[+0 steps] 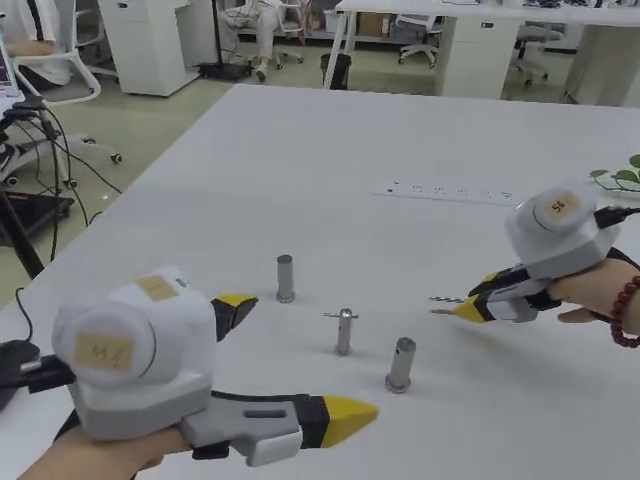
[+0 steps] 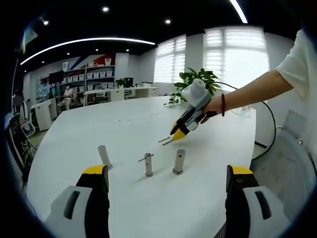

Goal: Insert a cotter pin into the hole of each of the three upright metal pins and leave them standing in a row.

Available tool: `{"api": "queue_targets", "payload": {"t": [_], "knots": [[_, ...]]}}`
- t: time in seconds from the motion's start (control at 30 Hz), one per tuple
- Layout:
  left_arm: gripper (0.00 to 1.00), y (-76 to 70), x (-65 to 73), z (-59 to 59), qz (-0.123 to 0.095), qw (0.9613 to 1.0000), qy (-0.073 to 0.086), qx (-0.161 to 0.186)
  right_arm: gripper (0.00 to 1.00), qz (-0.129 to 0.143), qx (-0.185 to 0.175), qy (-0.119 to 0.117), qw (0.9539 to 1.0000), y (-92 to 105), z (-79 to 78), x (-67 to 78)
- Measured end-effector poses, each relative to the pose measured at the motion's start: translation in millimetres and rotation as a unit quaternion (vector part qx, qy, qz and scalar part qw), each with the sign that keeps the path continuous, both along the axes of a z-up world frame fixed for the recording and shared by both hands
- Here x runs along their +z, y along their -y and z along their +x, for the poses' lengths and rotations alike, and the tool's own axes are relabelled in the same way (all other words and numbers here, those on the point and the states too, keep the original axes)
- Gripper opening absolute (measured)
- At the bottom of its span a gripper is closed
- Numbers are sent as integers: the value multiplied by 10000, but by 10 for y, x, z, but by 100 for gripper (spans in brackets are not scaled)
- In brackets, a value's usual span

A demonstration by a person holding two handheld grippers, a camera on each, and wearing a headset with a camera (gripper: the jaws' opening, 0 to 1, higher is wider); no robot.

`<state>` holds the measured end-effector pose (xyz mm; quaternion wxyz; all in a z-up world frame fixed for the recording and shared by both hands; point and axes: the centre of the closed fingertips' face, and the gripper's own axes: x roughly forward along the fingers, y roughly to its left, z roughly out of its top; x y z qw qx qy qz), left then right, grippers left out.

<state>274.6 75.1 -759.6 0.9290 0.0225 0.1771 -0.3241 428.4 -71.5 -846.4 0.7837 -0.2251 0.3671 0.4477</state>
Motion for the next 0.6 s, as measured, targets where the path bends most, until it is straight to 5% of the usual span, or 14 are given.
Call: {"api": "queue_targets", "payload": {"t": [0.4,0.6], "knots": [[94,-14,2,10,-4,10000,30,32,21,-519,566,-112,9970,26,20,-156],[90,-30,-19,7,106,9999,40,25,16,-526,714,-246,9958,-3,24,-148]]}}
